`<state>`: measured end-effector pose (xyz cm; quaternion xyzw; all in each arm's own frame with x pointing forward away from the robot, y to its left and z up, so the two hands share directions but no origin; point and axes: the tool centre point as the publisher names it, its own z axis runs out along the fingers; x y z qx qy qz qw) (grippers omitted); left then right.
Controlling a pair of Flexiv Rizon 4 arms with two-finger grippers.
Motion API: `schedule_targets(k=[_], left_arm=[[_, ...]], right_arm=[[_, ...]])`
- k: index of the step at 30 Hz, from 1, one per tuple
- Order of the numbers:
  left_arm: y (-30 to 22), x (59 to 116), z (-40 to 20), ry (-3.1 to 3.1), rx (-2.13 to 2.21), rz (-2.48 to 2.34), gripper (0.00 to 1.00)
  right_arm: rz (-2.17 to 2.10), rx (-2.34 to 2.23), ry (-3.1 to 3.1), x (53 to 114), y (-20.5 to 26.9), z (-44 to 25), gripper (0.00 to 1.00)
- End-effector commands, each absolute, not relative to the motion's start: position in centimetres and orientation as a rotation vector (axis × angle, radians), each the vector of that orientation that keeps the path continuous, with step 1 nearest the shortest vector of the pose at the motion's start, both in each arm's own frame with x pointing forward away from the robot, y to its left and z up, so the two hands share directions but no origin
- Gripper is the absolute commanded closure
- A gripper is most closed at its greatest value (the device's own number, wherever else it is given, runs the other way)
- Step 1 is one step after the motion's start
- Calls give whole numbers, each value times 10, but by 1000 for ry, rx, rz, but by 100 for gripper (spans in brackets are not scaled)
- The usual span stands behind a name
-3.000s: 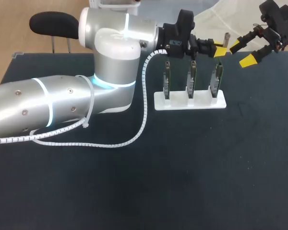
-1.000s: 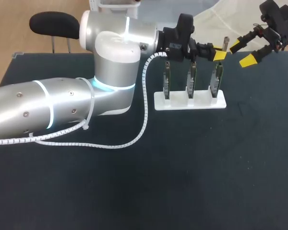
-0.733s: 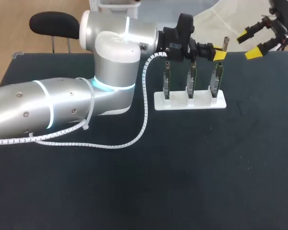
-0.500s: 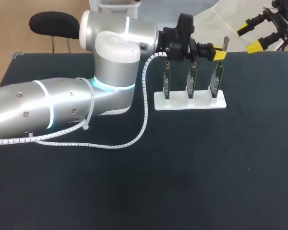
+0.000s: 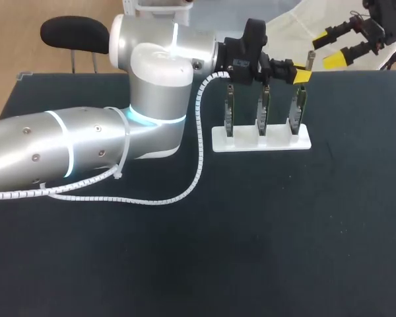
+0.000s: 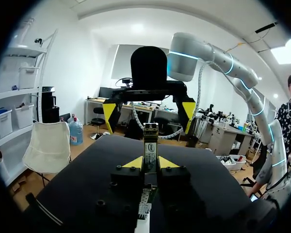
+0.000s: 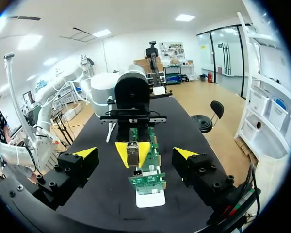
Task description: Pick up the optical module with the left hand, and insert it into the network port with the right hand.
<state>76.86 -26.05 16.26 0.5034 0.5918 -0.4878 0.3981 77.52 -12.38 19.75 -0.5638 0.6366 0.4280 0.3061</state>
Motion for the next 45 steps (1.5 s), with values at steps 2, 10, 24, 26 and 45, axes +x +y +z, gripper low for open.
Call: schedule_targets(k=[2, 10, 24, 26, 45], left_arm=[[-261, 770, 163, 1501, 1278, -1237, 100], [-261, 770, 163, 1501, 1278, -1237, 100], [-261, 770, 163, 1501, 1278, -1237, 100], [-261, 770, 163, 1501, 1278, -1237, 100], [-261, 770, 163, 1501, 1278, -1237, 100]], right_arm=[[1120, -1494, 1690, 768, -117, 198, 0], [1113, -1508, 1687, 766, -110, 198, 0], [1107, -1514, 1685, 768, -107, 197, 57], [1103, -1520, 1677, 769, -107, 197, 100], [1081, -1521, 1684, 766, -107, 197, 100]])
